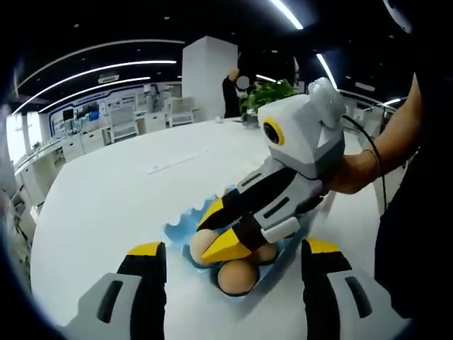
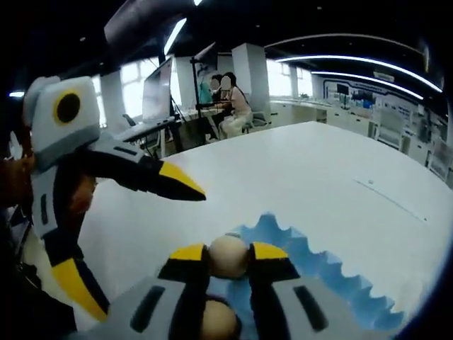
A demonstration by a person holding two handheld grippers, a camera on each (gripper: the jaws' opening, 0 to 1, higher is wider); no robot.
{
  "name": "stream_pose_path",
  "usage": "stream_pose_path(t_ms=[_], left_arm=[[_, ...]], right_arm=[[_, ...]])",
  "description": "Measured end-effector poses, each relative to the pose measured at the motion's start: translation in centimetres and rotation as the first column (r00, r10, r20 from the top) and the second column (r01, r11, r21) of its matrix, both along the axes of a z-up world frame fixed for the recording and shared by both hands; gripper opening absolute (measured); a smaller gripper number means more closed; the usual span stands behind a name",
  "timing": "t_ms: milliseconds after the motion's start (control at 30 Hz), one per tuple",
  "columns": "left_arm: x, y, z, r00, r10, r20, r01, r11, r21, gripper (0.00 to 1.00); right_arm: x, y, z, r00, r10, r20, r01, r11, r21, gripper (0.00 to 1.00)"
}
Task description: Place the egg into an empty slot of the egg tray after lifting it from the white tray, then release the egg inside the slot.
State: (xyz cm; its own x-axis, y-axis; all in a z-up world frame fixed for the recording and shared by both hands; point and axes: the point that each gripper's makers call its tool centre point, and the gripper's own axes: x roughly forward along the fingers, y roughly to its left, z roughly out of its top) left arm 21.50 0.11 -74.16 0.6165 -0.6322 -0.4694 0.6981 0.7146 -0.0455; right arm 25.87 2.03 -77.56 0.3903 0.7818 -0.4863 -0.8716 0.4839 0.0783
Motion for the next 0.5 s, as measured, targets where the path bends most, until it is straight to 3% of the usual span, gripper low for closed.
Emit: stream_pose_path(t_ms=[500], left_arm=[[0.0, 0.03, 0.23, 1.0, 0.003, 0.005, -0.003, 1.0, 0.006, 0.78]], right_arm=[[-0.23, -0.22, -0.1, 1.0, 0.021, -0.007, -0.021, 1.0, 0.0, 0.23]])
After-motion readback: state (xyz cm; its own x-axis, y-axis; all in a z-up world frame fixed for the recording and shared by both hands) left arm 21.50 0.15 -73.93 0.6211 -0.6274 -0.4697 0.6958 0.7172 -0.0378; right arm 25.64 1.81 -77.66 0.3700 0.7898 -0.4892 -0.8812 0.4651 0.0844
